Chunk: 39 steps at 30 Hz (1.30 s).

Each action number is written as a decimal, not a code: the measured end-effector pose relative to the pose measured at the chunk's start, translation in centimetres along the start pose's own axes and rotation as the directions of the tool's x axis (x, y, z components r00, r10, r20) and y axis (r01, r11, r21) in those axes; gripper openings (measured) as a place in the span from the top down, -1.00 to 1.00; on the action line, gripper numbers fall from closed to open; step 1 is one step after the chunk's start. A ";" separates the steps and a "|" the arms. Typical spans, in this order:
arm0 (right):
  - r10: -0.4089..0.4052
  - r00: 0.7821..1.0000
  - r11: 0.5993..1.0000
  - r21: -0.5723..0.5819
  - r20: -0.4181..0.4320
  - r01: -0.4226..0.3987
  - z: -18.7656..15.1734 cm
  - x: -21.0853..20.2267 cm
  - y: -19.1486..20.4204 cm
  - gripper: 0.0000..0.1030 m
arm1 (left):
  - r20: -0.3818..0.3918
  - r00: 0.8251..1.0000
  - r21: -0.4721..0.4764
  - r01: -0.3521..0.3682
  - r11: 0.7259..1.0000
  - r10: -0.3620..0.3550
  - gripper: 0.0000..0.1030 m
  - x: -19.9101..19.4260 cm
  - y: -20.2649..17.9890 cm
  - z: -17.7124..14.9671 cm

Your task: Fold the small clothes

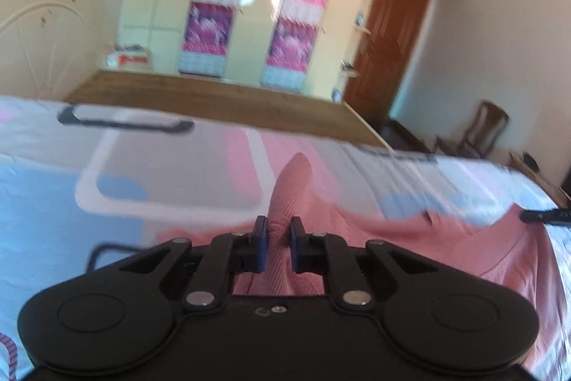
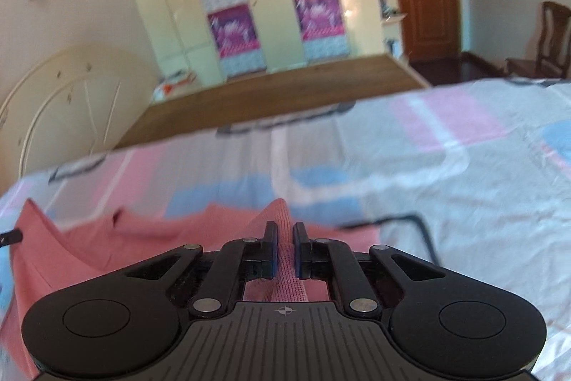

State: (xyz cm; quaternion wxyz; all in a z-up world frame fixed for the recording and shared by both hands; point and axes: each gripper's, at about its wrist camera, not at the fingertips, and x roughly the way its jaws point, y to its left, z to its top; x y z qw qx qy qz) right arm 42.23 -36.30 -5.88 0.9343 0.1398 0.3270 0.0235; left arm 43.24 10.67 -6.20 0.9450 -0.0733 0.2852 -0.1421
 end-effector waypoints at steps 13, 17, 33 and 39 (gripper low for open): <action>-0.143 0.988 0.989 0.033 -0.051 0.145 0.4 6.6 0.0 0.85 | -0.052 0.991 -0.082 -0.130 0.988 0.126 0.79 6.0 0.5 -2.0; -0.189 0.979 0.981 0.031 -0.079 0.192 -0.6 7.6 -0.8 0.85 | -0.116 0.981 -0.054 -0.164 0.985 0.157 0.78 7.3 0.9 -3.1; -0.091 0.995 0.996 -0.025 -0.041 0.090 -1.7 2.2 2.2 0.82 | -0.059 0.981 0.048 -0.180 0.982 0.183 0.16 0.6 -2.7 -3.2; 0.024 0.995 0.993 -0.117 -0.095 -0.035 -5.1 2.5 8.5 0.82 | -0.127 0.988 0.083 -0.079 0.993 0.089 0.16 1.1 -6.9 -5.5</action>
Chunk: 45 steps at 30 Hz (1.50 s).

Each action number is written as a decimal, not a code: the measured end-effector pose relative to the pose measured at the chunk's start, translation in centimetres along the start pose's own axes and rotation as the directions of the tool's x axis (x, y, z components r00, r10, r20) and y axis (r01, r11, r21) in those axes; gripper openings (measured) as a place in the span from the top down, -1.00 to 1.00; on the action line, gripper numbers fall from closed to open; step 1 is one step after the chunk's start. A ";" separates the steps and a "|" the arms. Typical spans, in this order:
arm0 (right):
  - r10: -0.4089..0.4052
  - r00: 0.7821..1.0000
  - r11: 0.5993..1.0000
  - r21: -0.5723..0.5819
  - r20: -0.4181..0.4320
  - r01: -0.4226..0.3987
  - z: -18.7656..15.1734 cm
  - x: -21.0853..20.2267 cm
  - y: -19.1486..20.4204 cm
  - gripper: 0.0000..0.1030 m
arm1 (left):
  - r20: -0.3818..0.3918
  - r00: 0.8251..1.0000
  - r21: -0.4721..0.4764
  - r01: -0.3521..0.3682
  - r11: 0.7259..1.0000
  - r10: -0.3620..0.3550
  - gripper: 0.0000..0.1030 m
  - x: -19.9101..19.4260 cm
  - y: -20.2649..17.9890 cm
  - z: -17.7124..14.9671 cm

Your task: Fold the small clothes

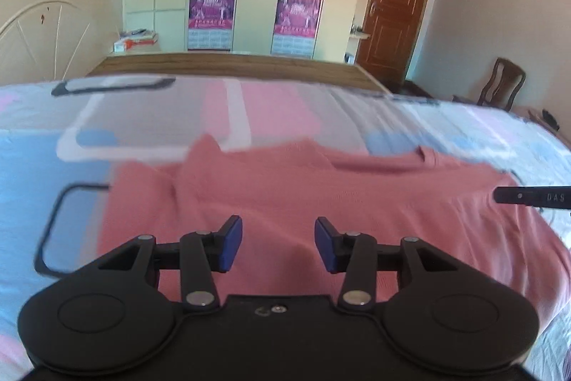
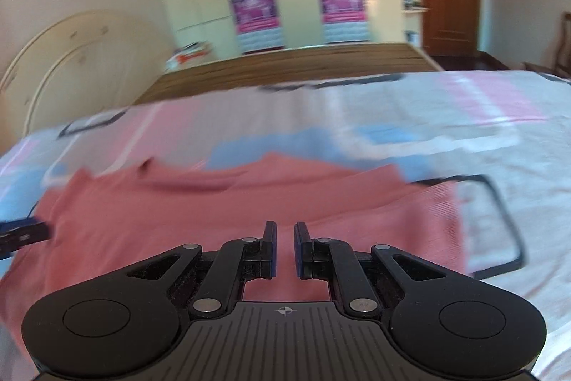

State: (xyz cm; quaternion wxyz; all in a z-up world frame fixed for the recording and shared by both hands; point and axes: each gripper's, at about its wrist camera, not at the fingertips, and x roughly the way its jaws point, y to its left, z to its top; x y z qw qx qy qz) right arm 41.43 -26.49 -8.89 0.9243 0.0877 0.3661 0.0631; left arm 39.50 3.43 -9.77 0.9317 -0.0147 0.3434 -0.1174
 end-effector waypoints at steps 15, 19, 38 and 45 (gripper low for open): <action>-0.175 0.983 0.984 -0.031 -0.055 0.173 -3.2 0.7 -3.4 1.00 | -0.074 0.988 -0.035 -0.141 0.989 0.138 0.27 -0.4 3.3 -3.3; -0.110 0.993 0.994 0.016 -0.037 0.111 -3.3 -0.8 -2.2 1.00 | -0.088 0.988 -0.075 -0.136 0.988 0.130 0.19 -1.3 2.9 -2.7; -0.137 0.985 0.990 0.006 -0.104 0.138 -6.6 -3.7 -2.1 0.99 | -0.122 0.976 -0.007 -0.183 0.983 0.180 0.05 -2.4 2.8 -4.4; -0.147 0.984 0.988 0.038 -0.098 0.151 -7.6 -5.3 -3.1 0.45 | -0.118 0.975 -0.002 -0.191 0.982 0.189 0.07 -4.4 3.4 -5.6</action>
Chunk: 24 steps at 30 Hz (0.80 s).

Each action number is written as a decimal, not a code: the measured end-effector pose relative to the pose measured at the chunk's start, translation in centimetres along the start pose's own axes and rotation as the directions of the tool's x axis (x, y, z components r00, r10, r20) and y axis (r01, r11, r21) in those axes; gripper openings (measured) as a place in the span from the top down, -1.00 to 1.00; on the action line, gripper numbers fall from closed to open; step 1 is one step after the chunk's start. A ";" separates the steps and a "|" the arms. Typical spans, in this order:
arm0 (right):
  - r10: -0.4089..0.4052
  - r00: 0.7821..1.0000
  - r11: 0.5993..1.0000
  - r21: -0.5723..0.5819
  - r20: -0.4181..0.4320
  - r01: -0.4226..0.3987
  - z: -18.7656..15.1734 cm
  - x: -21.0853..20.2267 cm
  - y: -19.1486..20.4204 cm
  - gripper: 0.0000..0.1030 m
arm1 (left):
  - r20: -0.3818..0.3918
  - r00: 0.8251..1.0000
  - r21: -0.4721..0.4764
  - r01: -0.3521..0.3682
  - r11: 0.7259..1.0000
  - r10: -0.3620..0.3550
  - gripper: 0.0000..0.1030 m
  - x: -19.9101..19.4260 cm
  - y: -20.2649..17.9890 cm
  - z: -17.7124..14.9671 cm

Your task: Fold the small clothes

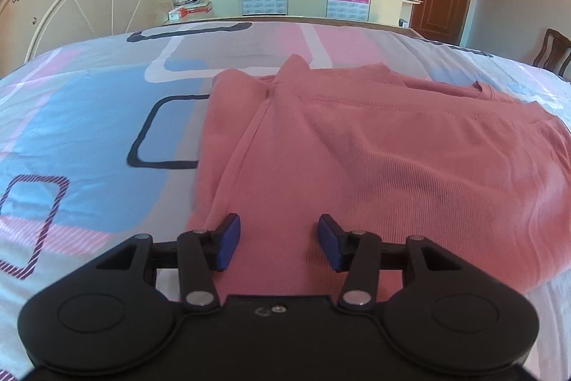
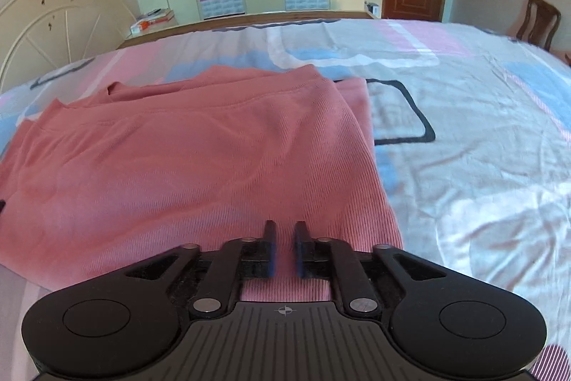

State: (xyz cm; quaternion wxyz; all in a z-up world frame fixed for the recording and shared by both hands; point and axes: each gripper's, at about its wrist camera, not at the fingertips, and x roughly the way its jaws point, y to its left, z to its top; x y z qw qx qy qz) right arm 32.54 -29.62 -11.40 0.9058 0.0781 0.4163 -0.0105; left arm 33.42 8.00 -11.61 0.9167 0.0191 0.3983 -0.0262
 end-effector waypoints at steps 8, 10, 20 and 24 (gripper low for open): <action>0.028 0.995 1.000 -0.015 0.090 -0.027 1.0 -1.3 3.9 -0.36 | 0.075 0.995 0.031 0.070 0.997 -0.072 0.06 -2.2 -2.5 1.9; 0.049 0.994 0.999 -0.025 0.099 -0.046 1.5 -1.0 5.4 -0.28 | 0.070 0.991 0.020 0.110 0.994 -0.111 0.06 -1.4 -3.5 2.6; -0.027 1.000 0.994 -0.101 0.011 0.028 0.4 2.7 7.2 -0.13 | 0.029 0.992 0.032 0.118 0.992 -0.119 -0.01 1.8 -1.7 0.6; -0.015 0.999 0.999 -0.047 0.028 0.017 0.3 1.2 5.9 -0.13 | 0.020 0.996 -0.010 0.092 0.996 -0.091 0.04 0.6 -1.4 0.7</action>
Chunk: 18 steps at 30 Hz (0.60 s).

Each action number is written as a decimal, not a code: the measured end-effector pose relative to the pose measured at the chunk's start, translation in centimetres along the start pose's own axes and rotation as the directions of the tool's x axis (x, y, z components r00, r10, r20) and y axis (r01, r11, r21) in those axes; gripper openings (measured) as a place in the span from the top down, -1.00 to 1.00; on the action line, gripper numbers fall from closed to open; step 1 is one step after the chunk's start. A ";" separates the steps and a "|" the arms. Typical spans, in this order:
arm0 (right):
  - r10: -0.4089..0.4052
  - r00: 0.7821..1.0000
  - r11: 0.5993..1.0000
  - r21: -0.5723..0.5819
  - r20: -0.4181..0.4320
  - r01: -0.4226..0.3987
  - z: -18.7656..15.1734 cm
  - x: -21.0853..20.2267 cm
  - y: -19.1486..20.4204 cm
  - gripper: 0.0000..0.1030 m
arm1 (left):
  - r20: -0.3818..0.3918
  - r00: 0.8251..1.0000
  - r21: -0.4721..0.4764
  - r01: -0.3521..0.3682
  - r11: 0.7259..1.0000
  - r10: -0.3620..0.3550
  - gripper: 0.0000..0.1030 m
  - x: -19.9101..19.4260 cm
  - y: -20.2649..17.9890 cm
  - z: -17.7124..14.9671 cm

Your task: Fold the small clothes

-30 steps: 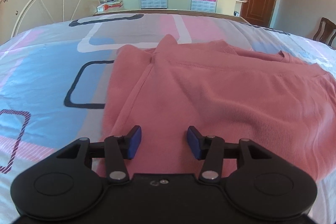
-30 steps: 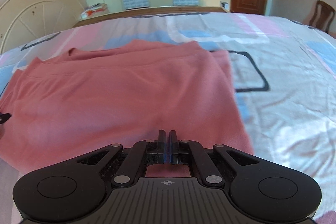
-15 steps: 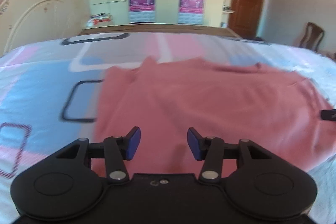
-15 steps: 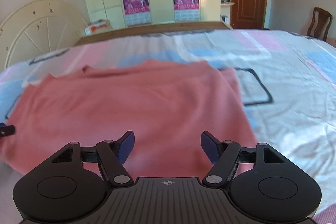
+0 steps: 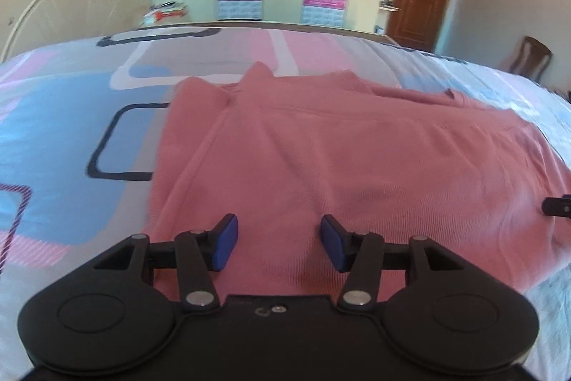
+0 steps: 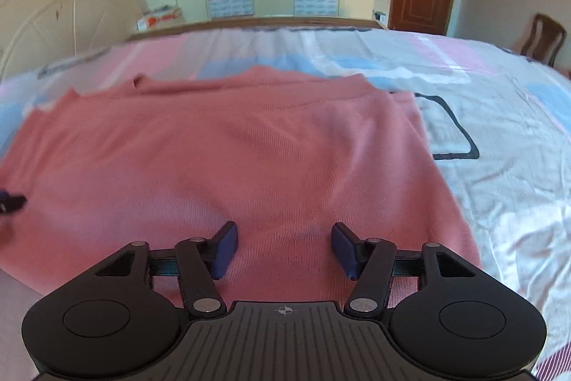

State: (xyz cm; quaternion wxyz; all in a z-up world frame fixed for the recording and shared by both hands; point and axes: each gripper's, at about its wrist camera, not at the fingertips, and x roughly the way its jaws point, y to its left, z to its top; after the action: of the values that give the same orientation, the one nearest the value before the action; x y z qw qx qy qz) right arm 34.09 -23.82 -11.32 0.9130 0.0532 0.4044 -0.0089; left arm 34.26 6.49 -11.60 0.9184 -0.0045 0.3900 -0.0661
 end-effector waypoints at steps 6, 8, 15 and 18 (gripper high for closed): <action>0.011 0.999 0.996 -0.092 -0.042 -0.015 -0.9 0.3 1.3 -0.13 | 0.006 0.999 0.001 -0.042 0.999 0.042 -0.05 -0.5 -0.9 -1.0; 0.020 0.999 0.995 -0.099 -0.031 -0.023 -1.4 0.1 0.9 -0.13 | -0.003 0.998 0.002 -0.063 0.998 0.063 -0.05 -0.9 -1.1 -1.2; 0.083 0.996 0.993 -0.082 -0.029 -0.085 -1.4 -0.8 1.2 -0.13 | -0.062 0.991 0.022 -0.121 0.992 0.122 -0.27 -1.7 -2.7 -1.6; 0.081 0.995 0.987 -0.131 -0.062 -0.088 -2.1 -0.4 1.3 -0.13 | -0.067 0.988 0.012 -0.138 0.990 0.138 -0.28 -1.6 -2.9 -1.8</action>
State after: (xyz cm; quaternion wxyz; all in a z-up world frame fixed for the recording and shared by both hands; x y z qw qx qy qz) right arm 32.39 -22.30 -12.32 0.9022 0.0092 0.4271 0.0585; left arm 31.54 3.91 -11.51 0.9071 0.0280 0.4200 -0.0039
